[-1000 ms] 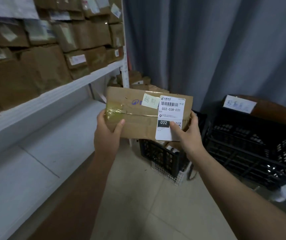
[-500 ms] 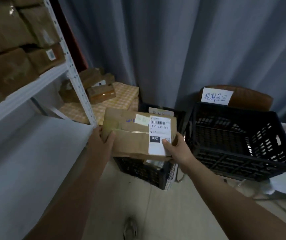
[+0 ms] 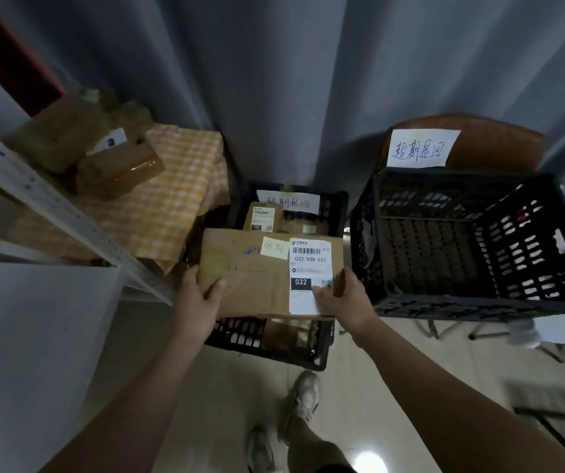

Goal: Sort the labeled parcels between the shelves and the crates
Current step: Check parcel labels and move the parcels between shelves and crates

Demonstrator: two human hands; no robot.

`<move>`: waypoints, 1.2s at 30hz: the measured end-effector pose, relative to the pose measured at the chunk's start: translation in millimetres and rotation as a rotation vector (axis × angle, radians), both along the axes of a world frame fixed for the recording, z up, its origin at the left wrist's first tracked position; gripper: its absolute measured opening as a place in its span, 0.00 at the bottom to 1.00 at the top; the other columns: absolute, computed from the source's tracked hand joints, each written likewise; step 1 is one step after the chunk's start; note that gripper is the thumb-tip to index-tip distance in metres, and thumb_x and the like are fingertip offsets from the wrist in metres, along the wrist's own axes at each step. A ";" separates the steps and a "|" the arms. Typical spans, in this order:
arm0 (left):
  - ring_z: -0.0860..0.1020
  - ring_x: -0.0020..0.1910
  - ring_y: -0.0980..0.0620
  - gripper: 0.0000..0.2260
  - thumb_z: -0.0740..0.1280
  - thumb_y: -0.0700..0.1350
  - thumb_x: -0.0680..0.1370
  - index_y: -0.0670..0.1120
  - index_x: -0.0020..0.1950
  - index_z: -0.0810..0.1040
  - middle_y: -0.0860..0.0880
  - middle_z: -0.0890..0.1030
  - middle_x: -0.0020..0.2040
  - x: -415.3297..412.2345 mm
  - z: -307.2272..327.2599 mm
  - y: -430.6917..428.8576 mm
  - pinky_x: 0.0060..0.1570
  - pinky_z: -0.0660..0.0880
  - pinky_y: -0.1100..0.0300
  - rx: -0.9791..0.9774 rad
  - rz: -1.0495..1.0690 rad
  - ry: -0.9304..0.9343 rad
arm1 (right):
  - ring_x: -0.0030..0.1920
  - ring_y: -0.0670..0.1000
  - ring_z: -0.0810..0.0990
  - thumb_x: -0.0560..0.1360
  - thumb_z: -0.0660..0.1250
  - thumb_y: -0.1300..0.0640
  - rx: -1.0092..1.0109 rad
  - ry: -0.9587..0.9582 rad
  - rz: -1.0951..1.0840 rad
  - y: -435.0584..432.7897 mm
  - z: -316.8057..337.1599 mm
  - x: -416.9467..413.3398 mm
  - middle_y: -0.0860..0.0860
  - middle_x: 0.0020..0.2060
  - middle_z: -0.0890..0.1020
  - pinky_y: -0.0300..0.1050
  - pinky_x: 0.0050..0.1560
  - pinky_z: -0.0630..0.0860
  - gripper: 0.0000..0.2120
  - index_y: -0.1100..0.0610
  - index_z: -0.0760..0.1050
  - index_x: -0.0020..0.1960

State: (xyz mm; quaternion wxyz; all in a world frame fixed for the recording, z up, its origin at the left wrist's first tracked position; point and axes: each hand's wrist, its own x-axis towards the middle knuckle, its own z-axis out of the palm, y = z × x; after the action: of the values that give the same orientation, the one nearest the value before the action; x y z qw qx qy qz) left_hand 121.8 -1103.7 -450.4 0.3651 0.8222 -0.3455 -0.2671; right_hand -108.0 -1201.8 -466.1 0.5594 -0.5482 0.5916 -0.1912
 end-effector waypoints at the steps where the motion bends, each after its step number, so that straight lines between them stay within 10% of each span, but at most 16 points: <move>1: 0.74 0.56 0.47 0.23 0.66 0.48 0.78 0.42 0.70 0.66 0.46 0.75 0.59 1.1 -7.1 -16.7 0.49 0.69 0.56 0.008 -0.001 -0.002 | 0.58 0.53 0.77 0.73 0.72 0.58 -0.006 -0.016 0.005 -16.4 -3.5 -1.6 0.48 0.54 0.78 0.47 0.55 0.77 0.20 0.53 0.69 0.62; 10: 0.66 0.68 0.42 0.41 0.68 0.62 0.73 0.51 0.77 0.50 0.44 0.65 0.72 26.6 -73.6 -133.9 0.55 0.64 0.54 0.114 -0.009 -0.044 | 0.46 0.37 0.76 0.72 0.73 0.61 -0.007 0.010 0.004 -131.5 -48.8 4.8 0.36 0.47 0.75 0.31 0.42 0.73 0.35 0.53 0.59 0.73; 19: 0.64 0.70 0.46 0.49 0.76 0.54 0.68 0.53 0.77 0.46 0.48 0.59 0.75 50.6 -151.3 -130.3 0.63 0.67 0.50 0.197 -0.015 0.154 | 0.53 0.50 0.75 0.74 0.71 0.51 -0.034 0.202 0.064 -159.3 -106.0 43.6 0.51 0.58 0.75 0.46 0.50 0.74 0.29 0.56 0.61 0.69; 24: 0.73 0.58 0.48 0.37 0.75 0.52 0.70 0.47 0.72 0.57 0.43 0.69 0.67 43.5 -182.9 -122.1 0.52 0.77 0.49 0.278 0.057 0.374 | 0.66 0.58 0.67 0.78 0.64 0.52 -0.145 0.408 0.221 -190.0 -124.9 82.1 0.52 0.66 0.72 0.63 0.66 0.64 0.26 0.47 0.59 0.73; 33: 0.79 0.48 0.54 0.13 0.66 0.38 0.77 0.44 0.61 0.70 0.48 0.77 0.51 0.0 -232.1 -187.0 0.47 0.80 0.55 0.160 -0.027 0.510 | 0.76 0.59 0.42 0.79 0.61 0.55 -0.333 0.694 0.464 -248.2 -170.0 101.2 0.55 0.77 0.48 0.59 0.75 0.47 0.32 0.48 0.50 0.78; 36: 0.80 0.51 0.47 0.14 0.67 0.36 0.76 0.41 0.61 0.73 0.45 0.81 0.51 -17.8 -250.0 -209.1 0.48 0.78 0.56 0.226 -0.169 0.511 | 0.76 0.59 0.42 0.80 0.60 0.53 -0.161 0.798 0.693 -231.4 -195.5 97.6 0.54 0.78 0.43 0.59 0.73 0.55 0.32 0.50 0.47 0.78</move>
State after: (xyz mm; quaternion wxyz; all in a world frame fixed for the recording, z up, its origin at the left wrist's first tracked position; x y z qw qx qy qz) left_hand 103.9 -1312.9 -700.4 0.3228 0.7320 -0.2774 -0.5320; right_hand -10.5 -1433.2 -661.6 0.2774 -0.7827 0.5262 0.1833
